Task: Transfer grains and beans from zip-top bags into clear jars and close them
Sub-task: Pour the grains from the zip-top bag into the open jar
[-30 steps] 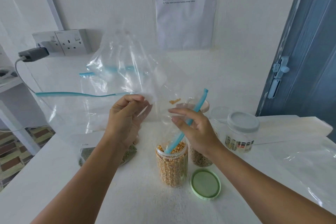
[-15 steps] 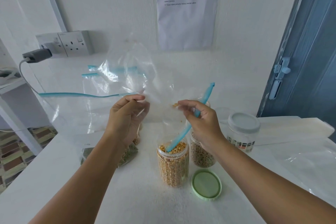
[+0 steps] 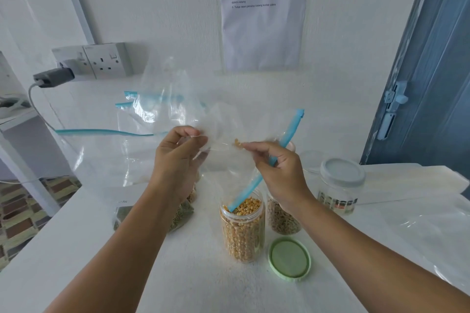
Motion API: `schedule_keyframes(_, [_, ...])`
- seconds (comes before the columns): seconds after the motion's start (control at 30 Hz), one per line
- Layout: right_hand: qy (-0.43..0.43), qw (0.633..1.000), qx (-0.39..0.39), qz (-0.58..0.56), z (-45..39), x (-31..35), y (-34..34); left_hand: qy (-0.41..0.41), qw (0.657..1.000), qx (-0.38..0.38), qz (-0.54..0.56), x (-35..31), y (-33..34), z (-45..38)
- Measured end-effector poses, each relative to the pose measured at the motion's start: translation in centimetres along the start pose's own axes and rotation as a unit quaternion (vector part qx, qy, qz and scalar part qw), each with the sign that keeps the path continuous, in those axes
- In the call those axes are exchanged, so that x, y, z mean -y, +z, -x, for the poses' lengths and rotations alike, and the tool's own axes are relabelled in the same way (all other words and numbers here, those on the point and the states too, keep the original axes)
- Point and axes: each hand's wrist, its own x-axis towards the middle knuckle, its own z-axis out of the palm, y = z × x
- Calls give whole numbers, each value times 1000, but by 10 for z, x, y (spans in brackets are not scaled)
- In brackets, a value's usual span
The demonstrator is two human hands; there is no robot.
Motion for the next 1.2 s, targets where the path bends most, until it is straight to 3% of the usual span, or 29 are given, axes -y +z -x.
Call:
schedule_keyframes(0.27, [85,991,14,-104,-4,7,3,-6,999,35,34,2,-1,1])
schedule_keyframes(0.67, [49,995,-38,-77,-10,5,6,-5,999,45,29,-1,-8,1])
schedule_keyframes(0.87, [25,994,-37,-95,-10,8,4,-3,997,67,29,-4,-6,2])
schedule_keyframes(1.2, [35,997,-18,-62,-8,8,1,6,996,34,80,-5,-8,-6])
